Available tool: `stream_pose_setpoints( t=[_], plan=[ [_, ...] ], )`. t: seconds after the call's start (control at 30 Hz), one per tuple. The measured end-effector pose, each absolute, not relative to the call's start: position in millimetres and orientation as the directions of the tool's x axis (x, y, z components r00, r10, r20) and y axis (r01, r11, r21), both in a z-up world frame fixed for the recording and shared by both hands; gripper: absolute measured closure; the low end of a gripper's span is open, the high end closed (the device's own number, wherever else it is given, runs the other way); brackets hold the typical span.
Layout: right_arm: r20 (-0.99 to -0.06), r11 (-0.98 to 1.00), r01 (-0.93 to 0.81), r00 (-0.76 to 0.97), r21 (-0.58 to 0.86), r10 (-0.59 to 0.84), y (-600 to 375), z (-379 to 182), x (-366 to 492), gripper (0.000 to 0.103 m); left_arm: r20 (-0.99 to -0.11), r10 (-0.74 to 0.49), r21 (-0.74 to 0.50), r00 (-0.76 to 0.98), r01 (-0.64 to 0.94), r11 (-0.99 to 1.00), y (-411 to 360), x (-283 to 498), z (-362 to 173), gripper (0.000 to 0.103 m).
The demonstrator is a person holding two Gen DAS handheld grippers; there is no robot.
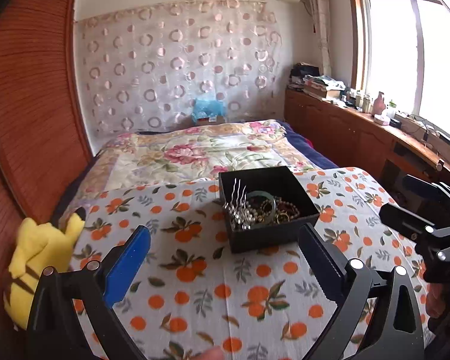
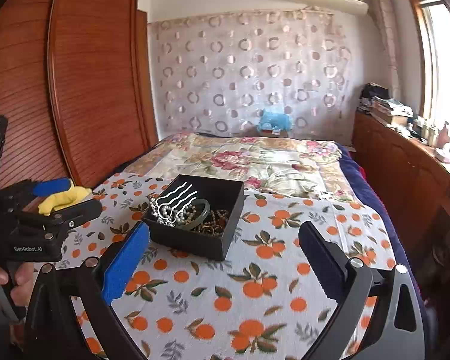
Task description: Organize jewelry
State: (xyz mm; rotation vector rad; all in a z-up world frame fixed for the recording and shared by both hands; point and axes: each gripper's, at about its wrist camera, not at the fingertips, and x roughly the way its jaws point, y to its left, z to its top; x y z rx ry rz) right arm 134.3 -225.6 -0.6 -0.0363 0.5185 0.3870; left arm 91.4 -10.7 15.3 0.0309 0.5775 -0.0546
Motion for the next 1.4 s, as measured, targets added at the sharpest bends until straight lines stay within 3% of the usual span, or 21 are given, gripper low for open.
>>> stream_pose_setpoints(
  t=[1.4],
  plan=[
    [-0.434, 0.938, -0.334, 0.834, 0.097, 0.342, -232, 7, 101, 0.003, -0.488, -0.055, -0.003, 0.871, 0.061, 0.998, -17, 52, 32, 0.008]
  ],
)
